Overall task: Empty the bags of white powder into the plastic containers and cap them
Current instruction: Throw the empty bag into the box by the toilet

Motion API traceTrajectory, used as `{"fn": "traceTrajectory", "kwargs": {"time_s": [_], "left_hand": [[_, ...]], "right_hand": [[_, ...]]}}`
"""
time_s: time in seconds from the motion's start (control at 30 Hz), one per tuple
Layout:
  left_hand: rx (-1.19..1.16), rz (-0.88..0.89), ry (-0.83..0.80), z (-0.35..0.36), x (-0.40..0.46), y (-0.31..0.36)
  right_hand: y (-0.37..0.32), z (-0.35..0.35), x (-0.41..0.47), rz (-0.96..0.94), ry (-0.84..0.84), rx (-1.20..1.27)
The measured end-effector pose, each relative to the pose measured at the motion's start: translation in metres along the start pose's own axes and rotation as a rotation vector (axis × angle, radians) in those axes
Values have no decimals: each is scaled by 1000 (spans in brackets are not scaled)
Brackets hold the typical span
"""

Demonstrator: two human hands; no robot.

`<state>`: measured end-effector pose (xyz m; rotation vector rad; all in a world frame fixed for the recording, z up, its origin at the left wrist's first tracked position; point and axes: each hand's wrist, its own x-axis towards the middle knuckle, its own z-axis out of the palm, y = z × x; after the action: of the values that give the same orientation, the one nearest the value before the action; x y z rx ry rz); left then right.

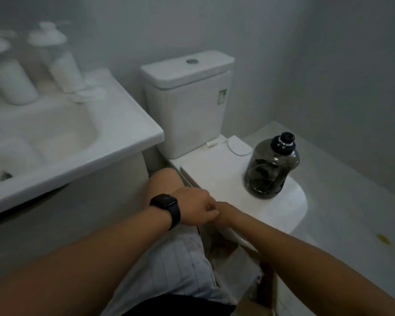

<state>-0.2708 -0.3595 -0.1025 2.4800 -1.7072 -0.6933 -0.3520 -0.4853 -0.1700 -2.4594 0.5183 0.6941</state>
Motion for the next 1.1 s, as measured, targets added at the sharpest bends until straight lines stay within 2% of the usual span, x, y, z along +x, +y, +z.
{"fn": "traceTrajectory", "kwargs": {"time_s": [0.17,0.33,0.5,0.7,0.93,1.03,1.1], "left_hand": [[12,-55,223,-64,-51,-17],[-110,-135,507,-119,-119,-46],[-159,-269,733,-140,-191,-83],[-288,-518,898,-129,-258,-136],[-468,-795,1137,-129,-296,-186],[-642,-904,1271,-115,-300,-209],[-813,-927,1285,-103,-297,-220]], "right_hand": [[-61,-57,-12,-91,94,-249],[-133,-109,-27,-80,408,-229],[-219,-149,-59,-193,664,-293],[-314,-152,-65,-353,667,-393],[-379,-138,-28,-423,658,-385],[-391,-128,-1,-446,683,-325],[-386,-118,18,-459,740,-286]]}}
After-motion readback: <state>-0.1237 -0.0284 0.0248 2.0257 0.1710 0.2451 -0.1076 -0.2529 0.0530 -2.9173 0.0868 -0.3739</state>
